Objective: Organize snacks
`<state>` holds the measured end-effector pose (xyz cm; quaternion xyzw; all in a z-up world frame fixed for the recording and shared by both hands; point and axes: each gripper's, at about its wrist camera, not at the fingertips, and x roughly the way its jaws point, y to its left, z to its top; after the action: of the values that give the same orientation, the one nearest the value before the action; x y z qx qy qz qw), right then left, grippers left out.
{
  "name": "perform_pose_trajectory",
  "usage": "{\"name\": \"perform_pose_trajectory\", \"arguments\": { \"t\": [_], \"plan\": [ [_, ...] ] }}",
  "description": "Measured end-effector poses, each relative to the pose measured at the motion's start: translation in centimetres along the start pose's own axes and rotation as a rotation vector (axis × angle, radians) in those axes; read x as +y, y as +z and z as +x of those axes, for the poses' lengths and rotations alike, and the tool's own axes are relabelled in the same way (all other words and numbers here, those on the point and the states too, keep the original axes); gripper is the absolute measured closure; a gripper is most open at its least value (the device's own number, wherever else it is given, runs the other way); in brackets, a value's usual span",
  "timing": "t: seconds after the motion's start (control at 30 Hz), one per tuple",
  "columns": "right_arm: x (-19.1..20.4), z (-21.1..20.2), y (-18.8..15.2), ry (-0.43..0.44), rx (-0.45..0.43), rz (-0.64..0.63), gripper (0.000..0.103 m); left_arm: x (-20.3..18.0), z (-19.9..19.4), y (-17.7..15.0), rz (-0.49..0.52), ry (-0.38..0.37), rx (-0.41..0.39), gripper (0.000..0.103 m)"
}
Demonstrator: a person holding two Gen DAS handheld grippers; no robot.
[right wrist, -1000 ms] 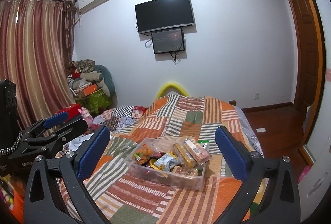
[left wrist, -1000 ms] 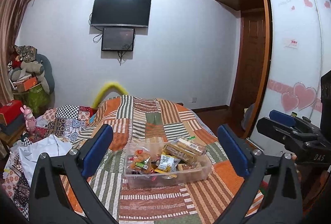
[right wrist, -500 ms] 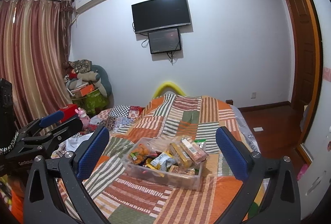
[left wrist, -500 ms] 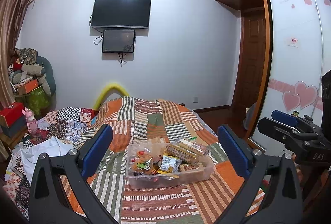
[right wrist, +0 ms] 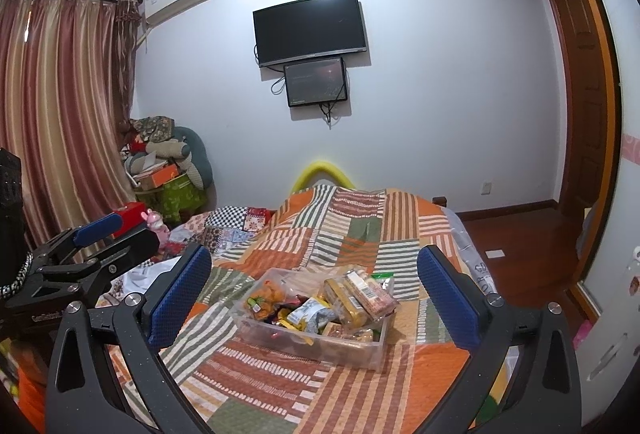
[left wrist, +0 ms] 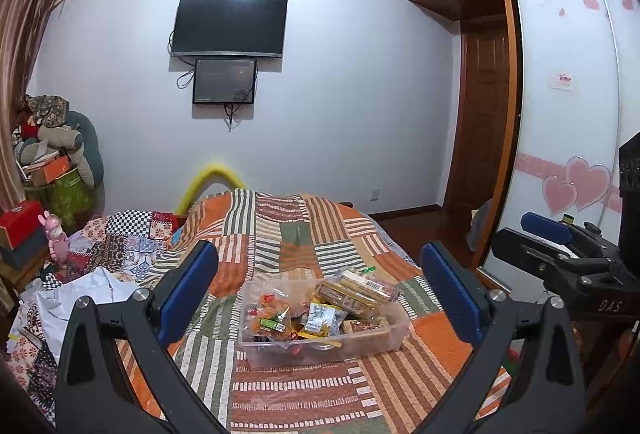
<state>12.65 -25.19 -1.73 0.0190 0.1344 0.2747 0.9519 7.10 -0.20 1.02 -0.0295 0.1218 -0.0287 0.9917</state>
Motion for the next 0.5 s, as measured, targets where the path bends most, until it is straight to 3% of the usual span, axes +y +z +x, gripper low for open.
{"name": "perform_pose_trajectory", "arguments": {
  "t": [0.5],
  "plan": [
    [-0.15, -0.02, -0.03, -0.006, -0.001, -0.001, 0.000, 0.24, 0.22, -0.14, 0.002, -0.004, 0.010, 0.000]
  ]
}}
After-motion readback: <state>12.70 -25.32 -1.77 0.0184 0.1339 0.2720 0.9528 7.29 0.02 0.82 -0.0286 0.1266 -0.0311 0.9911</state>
